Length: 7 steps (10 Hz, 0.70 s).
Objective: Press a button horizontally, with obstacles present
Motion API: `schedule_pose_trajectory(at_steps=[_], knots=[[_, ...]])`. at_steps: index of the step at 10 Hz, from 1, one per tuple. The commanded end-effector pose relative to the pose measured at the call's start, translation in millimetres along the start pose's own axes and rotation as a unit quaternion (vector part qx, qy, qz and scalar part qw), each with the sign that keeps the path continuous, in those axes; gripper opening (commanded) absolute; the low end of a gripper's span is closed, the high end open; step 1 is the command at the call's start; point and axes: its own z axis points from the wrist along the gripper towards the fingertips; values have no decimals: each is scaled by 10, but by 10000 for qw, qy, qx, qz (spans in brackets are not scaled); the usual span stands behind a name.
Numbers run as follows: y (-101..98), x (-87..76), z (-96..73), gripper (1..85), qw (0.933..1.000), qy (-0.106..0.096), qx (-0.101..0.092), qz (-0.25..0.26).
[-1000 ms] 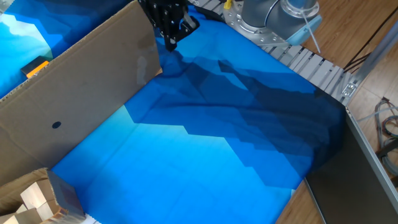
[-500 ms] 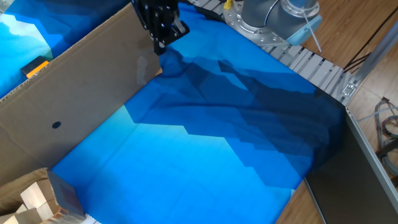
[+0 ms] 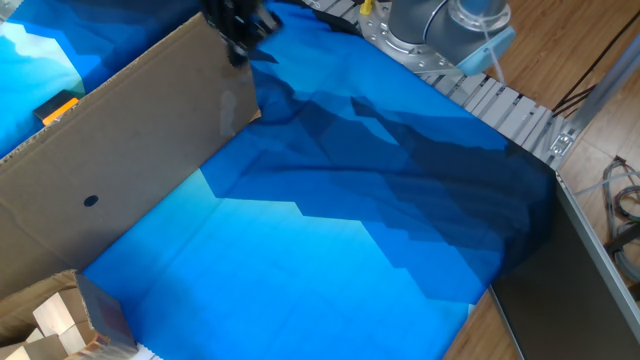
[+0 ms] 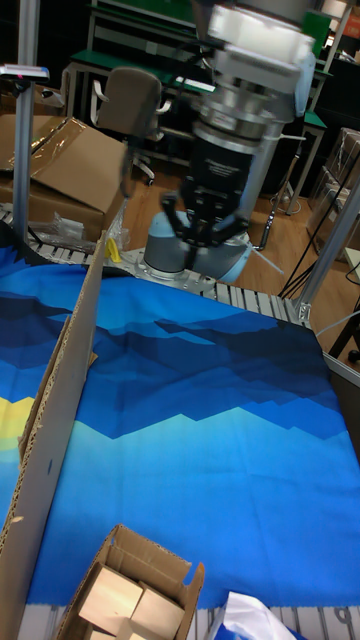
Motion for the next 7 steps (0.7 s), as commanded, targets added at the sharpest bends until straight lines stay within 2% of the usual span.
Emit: schedule_pose_trajectory(at_steps=[1,2,4,6,7], knots=[[-579,-8,4,10,9993,56,40,-365],[-749,-41,34,10,9987,60,93,-496],[-909,-71,147,10,9977,14,156,-660],[-963,-61,214,10,9975,-28,106,-697],[-901,-28,212,10,9979,25,-13,-647]])
